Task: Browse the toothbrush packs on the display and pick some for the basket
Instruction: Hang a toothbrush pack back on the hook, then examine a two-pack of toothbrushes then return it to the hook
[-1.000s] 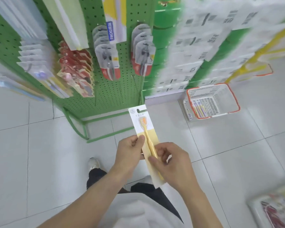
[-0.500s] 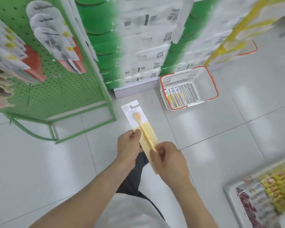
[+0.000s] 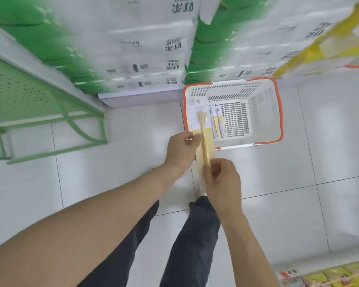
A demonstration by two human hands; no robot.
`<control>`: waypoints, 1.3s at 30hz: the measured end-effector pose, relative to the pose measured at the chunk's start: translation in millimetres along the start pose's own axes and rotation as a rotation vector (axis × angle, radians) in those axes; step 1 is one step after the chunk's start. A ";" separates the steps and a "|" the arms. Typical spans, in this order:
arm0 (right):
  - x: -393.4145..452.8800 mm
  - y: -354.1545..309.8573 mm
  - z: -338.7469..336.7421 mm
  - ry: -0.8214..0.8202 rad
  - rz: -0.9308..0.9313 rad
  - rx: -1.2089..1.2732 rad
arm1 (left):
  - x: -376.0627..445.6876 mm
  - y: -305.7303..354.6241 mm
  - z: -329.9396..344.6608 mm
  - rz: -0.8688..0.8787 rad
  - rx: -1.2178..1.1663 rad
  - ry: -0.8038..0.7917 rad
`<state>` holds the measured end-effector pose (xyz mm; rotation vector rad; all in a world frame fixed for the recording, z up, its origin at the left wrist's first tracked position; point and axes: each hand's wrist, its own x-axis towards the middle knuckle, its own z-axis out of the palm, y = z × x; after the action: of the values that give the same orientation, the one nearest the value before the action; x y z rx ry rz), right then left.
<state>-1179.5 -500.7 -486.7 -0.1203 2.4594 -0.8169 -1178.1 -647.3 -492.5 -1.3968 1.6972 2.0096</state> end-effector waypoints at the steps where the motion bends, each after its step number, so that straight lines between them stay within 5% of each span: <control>1: 22.9 18.5 2.5 -0.010 0.002 0.002 | 19.8 -7.3 15.1 -0.014 0.012 -0.014; 9: 202.8 127.6 47.9 -0.086 0.064 -0.014 | 142.9 -87.1 92.5 -0.226 0.041 -0.082; 19: 352.2 184.0 126.2 -0.203 0.078 -0.263 | 202.6 -148.8 64.6 -0.338 0.101 0.100; 28: 248.3 140.0 81.1 -0.205 0.009 -0.132 | 130.7 -85.3 53.8 -0.388 -0.042 0.144; 39: 25.5 -40.2 -58.4 -0.436 -0.103 -0.101 | -108.8 47.1 -20.2 -0.284 -0.204 0.185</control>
<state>-1234.8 -508.7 -436.2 -0.4191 2.0921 -0.6291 -1137.7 -634.6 -380.0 -1.8246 1.2907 1.9873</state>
